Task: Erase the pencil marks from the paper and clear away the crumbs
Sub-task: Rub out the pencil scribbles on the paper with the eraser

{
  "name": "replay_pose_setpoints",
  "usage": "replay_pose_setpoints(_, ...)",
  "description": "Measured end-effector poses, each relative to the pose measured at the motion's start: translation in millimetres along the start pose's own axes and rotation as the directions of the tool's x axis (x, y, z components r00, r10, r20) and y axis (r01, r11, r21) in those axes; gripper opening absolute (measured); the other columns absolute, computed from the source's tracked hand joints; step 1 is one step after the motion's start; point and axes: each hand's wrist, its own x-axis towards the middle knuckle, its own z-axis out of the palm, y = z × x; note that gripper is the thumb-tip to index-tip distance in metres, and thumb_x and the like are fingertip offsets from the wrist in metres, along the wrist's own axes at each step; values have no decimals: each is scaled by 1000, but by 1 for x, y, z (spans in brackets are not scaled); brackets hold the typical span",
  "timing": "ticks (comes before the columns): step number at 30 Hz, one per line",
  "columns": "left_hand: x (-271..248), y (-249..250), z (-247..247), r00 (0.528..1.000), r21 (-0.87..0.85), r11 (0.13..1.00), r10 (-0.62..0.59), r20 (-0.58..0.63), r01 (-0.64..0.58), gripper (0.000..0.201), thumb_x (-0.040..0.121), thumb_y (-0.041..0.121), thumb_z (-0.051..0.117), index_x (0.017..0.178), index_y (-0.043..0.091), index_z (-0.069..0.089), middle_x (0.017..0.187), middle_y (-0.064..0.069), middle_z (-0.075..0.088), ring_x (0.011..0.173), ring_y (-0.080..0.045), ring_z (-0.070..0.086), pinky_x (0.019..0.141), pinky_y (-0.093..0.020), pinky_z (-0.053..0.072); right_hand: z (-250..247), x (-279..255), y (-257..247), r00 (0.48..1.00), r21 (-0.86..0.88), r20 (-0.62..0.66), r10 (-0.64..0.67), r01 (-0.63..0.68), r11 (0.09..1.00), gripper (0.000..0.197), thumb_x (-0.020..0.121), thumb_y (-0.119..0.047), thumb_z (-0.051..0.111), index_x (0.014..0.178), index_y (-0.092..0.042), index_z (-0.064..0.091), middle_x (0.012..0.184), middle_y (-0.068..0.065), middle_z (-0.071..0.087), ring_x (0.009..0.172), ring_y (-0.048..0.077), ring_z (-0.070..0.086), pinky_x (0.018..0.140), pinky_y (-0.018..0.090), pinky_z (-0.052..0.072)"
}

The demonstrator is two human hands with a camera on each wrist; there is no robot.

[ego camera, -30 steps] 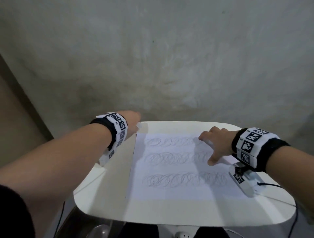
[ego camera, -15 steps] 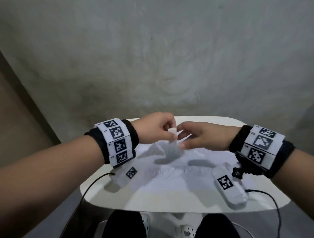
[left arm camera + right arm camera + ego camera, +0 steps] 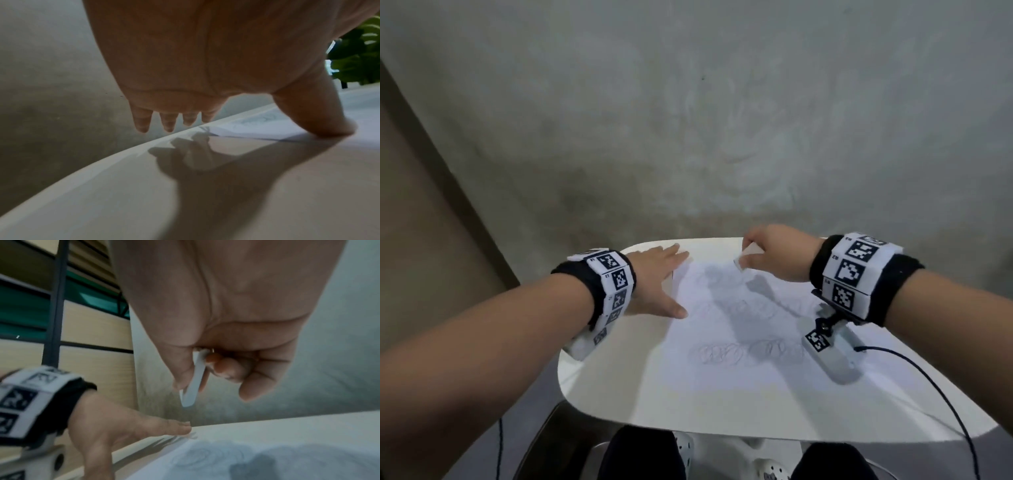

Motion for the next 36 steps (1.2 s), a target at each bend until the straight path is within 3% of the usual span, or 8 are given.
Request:
replay_pose_setpoints(6,2,11,-6,993,90,996,13,120,-24,113,77,81,51,155,32,-15,164,8,-17,152,-18,-6,122,-47,9,22,57,-36,994,-135,88,-63,75,988,24,89,-21,60,108,-7,65,106,11,68,92,27,61,73,29,44)
replay_pose_setpoints(11,3,7,0,991,78,996,29,134,-40,113,76,85,47,152,35,-20,162,9,-22,152,-20,-7,120,-53,10,40,77,-48,979,-362,203,-25,99,927,18,92,-17,52,102,-7,63,94,8,62,84,26,57,69,28,43)
replay_pose_setpoints(15,1,10,-3,986,74,997,25,165,-37,103,77,83,47,157,36,2,163,11,-19,152,-23,-8,119,-58,10,49,73,-58,954,-416,287,-86,205,886,22,93,-17,55,112,-10,62,107,4,67,96,22,63,69,24,40)
replay_pose_setpoints(19,0,13,-4,986,95,995,9,168,-25,110,77,83,47,154,34,-15,162,9,-23,152,-23,-10,118,-59,9,44,80,-59,958,-505,281,-49,191,841,22,90,-18,57,109,-8,62,105,5,68,93,24,66,71,29,49)
replay_pose_setpoints(26,1,11,-3,985,79,997,10,171,-24,110,76,84,47,155,34,-12,162,10,-23,151,-22,-12,119,-56,7,43,82,-62,937,-637,340,-72,286,716,27,93,-21,53,112,-5,64,99,7,67,82,23,57,69,27,43)
replay_pose_setpoints(29,2,11,-2,986,77,997,-7,169,-6,105,75,84,48,156,35,4,164,15,-12,151,-21,-11,118,-57,12,48,83,-66,907,-638,402,-123,374,674,32,93,-22,55,122,-9,61,108,4,66,96,23,63,72,24,40)
replay_pose_setpoints(33,2,11,-2,984,88,996,1,176,-17,108,75,85,47,157,33,-2,162,12,-20,151,-22,-12,118,-58,12,47,85,-67,935,-615,347,-69,283,736,22,92,-21,53,75,-9,58,72,2,58,82,25,59,64,26,41)
replay_pose_setpoints(36,2,11,-2,983,70,998,-11,182,-2,102,74,85,48,156,35,12,163,15,-13,151,-21,-13,118,-58,12,51,82,-69,911,-579,398,-109,342,741,24,94,-22,55,112,-9,63,98,2,68,94,22,64,73,26,44)
